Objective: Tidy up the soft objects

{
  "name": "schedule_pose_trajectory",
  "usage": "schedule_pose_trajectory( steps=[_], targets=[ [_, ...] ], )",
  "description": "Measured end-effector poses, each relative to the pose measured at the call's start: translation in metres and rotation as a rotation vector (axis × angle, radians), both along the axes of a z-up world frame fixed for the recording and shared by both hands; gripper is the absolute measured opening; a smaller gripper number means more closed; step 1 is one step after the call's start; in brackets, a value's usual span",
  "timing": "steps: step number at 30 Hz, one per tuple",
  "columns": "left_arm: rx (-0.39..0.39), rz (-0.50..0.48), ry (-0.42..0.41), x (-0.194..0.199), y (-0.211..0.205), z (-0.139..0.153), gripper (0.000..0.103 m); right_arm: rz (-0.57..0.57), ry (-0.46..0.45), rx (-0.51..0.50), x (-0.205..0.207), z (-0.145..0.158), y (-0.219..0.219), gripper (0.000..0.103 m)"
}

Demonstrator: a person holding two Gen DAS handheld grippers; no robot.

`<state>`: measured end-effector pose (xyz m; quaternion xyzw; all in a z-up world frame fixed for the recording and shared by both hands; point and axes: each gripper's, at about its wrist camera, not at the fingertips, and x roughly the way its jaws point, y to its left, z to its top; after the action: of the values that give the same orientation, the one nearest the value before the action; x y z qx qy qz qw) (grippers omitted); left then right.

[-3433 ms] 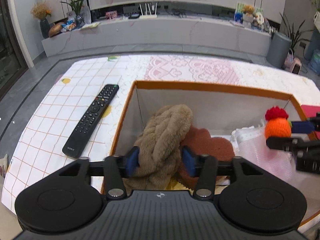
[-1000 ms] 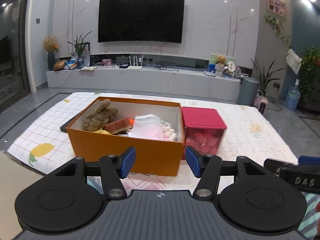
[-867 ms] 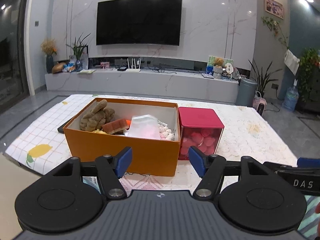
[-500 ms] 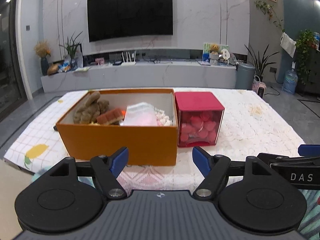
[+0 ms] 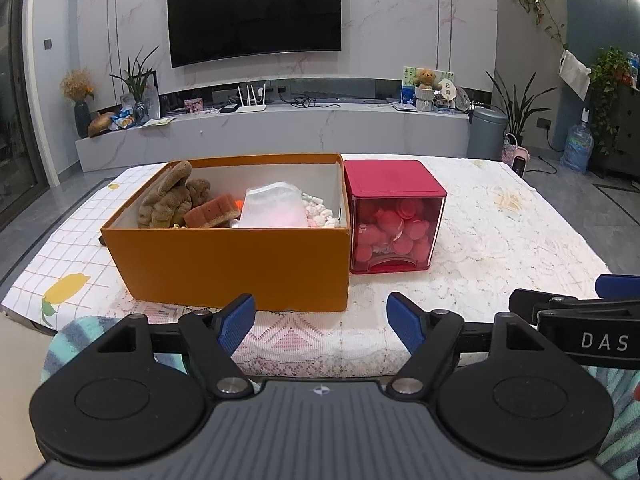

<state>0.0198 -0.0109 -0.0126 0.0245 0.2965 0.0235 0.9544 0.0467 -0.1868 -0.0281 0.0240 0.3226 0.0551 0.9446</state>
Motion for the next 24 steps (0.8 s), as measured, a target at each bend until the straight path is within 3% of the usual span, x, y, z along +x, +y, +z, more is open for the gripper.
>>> schedule_pose_trajectory(
  steps=[24],
  targets=[
    [0.003,-0.006,0.023,0.0011,-0.0005,-0.0037,0.088,0.009,0.004,-0.007,-0.0001,-0.0007,0.0016,0.096]
  ],
)
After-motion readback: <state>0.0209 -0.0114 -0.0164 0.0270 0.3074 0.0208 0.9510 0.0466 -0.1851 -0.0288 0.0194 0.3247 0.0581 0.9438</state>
